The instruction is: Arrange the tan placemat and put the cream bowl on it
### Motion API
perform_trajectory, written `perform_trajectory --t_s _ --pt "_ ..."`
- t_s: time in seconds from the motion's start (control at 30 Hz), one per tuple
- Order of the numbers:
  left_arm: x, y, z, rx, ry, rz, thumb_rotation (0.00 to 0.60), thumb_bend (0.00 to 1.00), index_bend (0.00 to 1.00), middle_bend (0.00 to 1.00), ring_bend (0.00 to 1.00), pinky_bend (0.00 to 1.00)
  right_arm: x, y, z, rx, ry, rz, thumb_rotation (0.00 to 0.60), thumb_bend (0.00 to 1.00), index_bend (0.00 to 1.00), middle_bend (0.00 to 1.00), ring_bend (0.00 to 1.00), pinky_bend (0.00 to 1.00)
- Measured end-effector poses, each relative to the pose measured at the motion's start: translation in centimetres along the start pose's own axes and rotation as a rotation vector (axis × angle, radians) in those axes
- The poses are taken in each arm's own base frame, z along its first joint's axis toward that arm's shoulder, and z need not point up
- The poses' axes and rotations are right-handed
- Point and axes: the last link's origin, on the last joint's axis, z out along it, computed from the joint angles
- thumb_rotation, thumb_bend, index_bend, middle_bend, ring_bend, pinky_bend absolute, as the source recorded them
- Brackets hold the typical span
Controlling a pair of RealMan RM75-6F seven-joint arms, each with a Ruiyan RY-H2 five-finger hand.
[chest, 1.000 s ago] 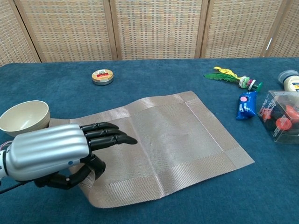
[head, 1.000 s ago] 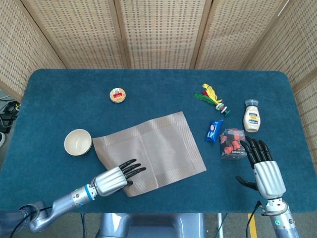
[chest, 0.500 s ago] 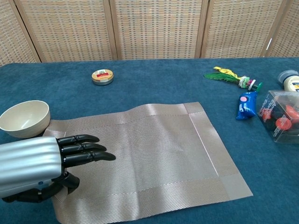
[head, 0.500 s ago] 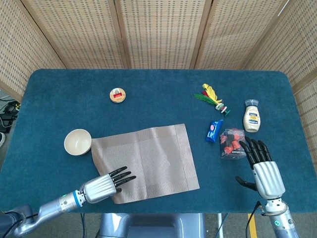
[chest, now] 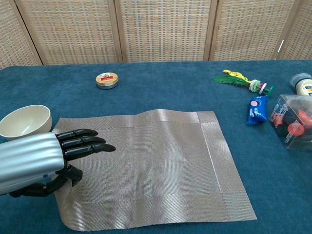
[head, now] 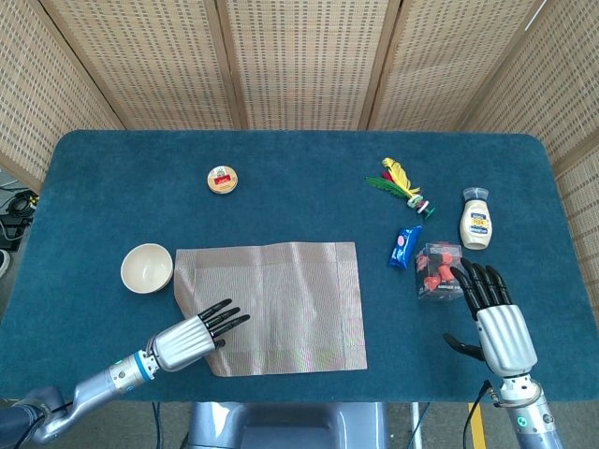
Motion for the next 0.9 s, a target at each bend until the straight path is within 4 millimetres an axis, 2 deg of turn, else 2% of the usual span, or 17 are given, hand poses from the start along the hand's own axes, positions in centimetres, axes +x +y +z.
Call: perform_trajectory --t_s 0.47,0.63,0.7,0.77,0.8,0.83,0.9 --pt "0.5 -0.1 2.1 0.024 0.056 -0.005 0.6 0.67 0.81 0.0 0.0 0.0 0.0 0.0 0.0 0.0 -0.001 0.0 0.6 0.0 0.0 0.0 0.0 0.0" --pt "0.2 0.4 2.1 0.001 0.038 0.003 0.6 0.66 0.79 0.0 0.0 0.0 0.1 0.0 0.0 -0.001 0.004 0.001 0.6 0.0 0.0 0.0 0.0 0.0" --pt "0.1 0.3 1.6 0.0 0.029 0.011 0.6 0.54 0.65 0.0 0.0 0.0 0.1 0.0 0.0 0.0 0.003 0.002 0.6 0.0 0.0 0.0 0.0 0.0" --pt "0.1 0.1 1.1 0.003 0.023 0.015 0.6 0.17 0.26 0.0 0.0 0.0 0.1 0.0 0.0 0.001 0.003 0.002 0.6 0.0 0.0 0.0 0.0 0.0" --pt "0.1 -0.1 0.8 0.004 0.018 0.016 0.6 0.08 0.14 0.0 0.0 0.0 0.1 0.0 0.0 0.002 0.003 0.002 0.6 0.0 0.0 0.0 0.0 0.0" --pt "0.1 -0.2 0.6 0.005 0.015 0.014 0.6 0.01 0.04 0.0 0.0 0.0 0.1 0.0 0.0 0.002 0.003 0.002 0.6 0.0 0.0 0.0 0.0 0.0" --pt "0.3 -0.5 -0.1 0.008 0.009 0.002 0.6 0.0 0.0 0.0 0.0 0.0 0.1 0.0 0.0 0.003 0.003 0.003 0.6 0.0 0.0 0.0 0.0 0.0"
